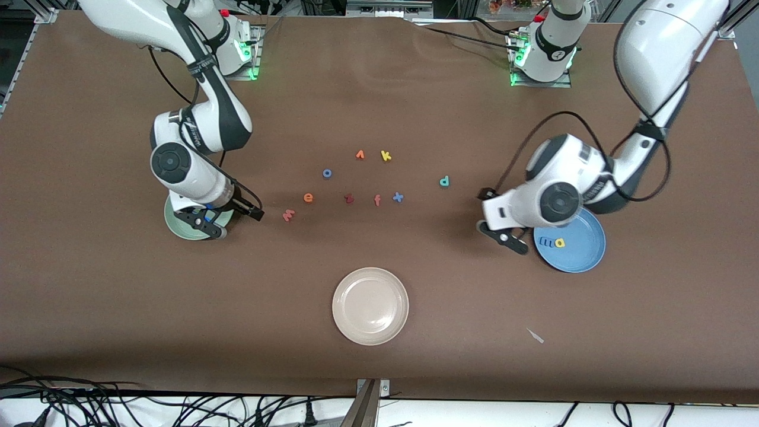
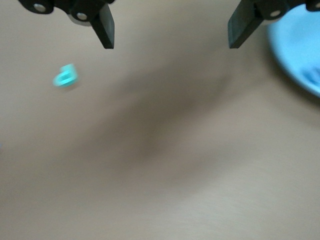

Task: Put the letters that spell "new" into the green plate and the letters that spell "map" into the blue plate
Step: 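Grasp the teal P with the left gripper while the right gripper grasps the W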

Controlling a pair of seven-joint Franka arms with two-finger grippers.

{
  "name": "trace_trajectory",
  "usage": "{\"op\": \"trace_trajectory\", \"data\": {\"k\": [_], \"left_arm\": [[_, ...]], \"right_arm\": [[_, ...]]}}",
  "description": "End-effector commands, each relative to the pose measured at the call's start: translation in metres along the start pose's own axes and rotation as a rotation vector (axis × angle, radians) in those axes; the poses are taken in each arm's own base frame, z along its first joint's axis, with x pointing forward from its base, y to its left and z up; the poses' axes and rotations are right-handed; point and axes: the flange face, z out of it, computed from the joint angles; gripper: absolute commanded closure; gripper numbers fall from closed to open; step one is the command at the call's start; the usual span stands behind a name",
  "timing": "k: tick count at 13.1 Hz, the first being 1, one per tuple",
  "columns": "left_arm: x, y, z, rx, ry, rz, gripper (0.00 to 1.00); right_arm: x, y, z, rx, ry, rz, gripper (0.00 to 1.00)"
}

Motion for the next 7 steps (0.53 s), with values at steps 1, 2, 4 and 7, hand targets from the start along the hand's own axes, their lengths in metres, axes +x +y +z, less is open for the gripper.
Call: {"op": "trace_trajectory", "data": {"k": [1,2,4,7], "left_arm": [[-0.012,0.073,0.017,0.031,0.009,-0.203,0.00],[-0.012,0.090,0.027,0.035,0.020,-0.245,0.00],[-0.021,0.114,0.051,0.019,0.054,-0.288,0.02],[-0.036,0.125,0.088,-0.020,0.087,-0.288,0.19]], "right_arm": [[-0.003,-0.042,0.011,0.031,0.004,0.146,0.00],[-0.002,-0.051,0.015,0.044,0.011,0.191,0.00],[0.000,-0.065,0.043,0.067,0.019,0.253,0.00],[-0.015,-0.082,0.053,0.088,0.025,0.292,0.00]]}}
